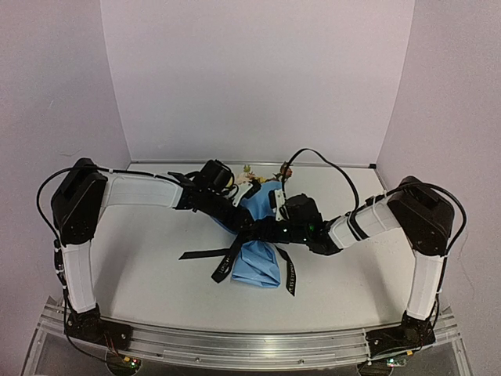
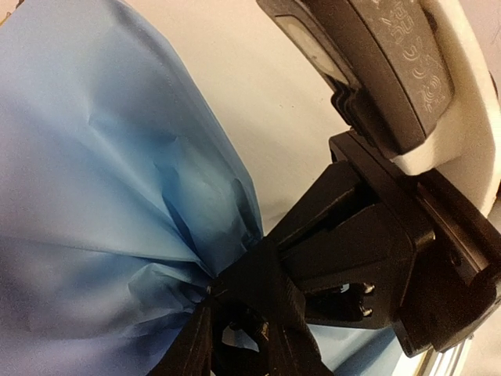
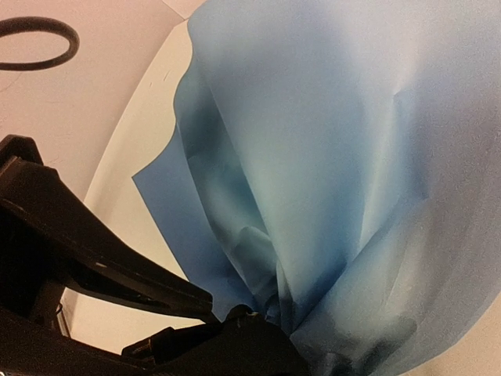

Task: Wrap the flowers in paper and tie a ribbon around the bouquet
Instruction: Cross the half-tied ribbon over the folded bouquet.

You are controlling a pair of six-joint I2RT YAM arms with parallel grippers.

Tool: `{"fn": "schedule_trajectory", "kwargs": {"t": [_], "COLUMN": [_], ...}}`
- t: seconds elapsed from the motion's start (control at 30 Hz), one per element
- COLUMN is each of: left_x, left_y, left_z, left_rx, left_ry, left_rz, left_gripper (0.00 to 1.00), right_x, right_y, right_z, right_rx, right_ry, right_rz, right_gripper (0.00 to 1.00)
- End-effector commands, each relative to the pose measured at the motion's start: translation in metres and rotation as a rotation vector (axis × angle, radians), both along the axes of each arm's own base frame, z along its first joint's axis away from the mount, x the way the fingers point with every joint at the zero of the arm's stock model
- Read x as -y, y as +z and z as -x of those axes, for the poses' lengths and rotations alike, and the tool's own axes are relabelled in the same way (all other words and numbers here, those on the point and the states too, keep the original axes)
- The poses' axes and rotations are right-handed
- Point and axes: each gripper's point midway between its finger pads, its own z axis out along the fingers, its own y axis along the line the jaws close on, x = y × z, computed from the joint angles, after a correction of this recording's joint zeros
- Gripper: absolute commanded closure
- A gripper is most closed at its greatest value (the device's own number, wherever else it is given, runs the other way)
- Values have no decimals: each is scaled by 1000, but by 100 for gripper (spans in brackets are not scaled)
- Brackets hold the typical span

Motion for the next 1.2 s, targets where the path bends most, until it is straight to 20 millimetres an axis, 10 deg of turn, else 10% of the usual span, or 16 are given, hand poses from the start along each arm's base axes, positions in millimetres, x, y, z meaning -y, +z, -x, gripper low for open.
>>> {"fn": "schedule_trajectory", "kwargs": {"t": [0.0, 1.17], "left_x": [1, -7], "left_y": [9, 4], "left_z": [-6, -10], "left_rx": [-3, -179], "left_ry": [-13, -1], "left_rz": [32, 126], "left_gripper": [72, 76], "right_x": [-10, -18], "right_y": [14, 6], "right_z": [-6, -12], "right_rx": [17, -18], "right_ry": [35, 56], "right_rz": [-53, -72], "right_gripper": [100, 95]}}
